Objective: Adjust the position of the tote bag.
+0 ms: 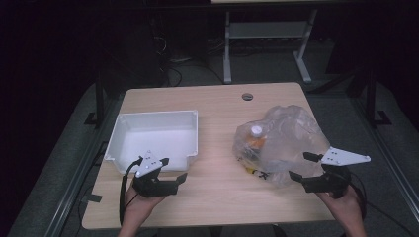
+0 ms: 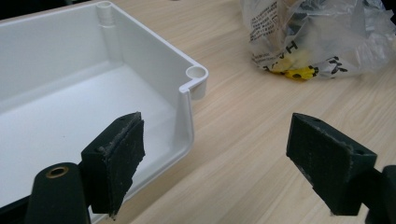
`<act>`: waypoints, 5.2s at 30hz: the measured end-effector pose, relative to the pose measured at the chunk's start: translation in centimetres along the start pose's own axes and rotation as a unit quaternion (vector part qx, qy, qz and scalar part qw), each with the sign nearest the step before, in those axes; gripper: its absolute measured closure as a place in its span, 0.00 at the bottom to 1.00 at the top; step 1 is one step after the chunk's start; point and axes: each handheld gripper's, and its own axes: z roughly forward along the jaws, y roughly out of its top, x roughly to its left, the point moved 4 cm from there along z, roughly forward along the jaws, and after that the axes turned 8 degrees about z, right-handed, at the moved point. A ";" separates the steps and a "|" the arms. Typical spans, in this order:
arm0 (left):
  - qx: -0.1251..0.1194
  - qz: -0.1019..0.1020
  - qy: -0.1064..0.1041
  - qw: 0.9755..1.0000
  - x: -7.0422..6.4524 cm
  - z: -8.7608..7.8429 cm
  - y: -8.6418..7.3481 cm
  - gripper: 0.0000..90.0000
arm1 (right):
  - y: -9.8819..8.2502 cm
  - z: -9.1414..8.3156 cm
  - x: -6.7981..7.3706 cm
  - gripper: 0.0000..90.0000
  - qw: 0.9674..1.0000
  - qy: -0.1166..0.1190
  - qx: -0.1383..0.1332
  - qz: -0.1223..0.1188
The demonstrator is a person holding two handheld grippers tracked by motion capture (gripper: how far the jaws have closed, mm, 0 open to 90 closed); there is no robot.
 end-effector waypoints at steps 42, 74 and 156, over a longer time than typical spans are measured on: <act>0.040 0.087 -0.100 0.990 -2.5 4.2 9.0 0.26 | 0.2 -0.7 0.0 0.17 1.000 -0.018 0.010 -0.013; 0.047 0.115 -0.121 0.985 -3.8 10.9 14.9 0.29 | 0.4 -1.4 -1.1 0.20 1.000 -0.005 -0.017 0.008; 0.087 0.123 -0.127 0.980 -2.2 12.0 12.8 1.00 | -0.1 -1.1 -1.3 0.25 1.000 -0.009 -0.001 0.010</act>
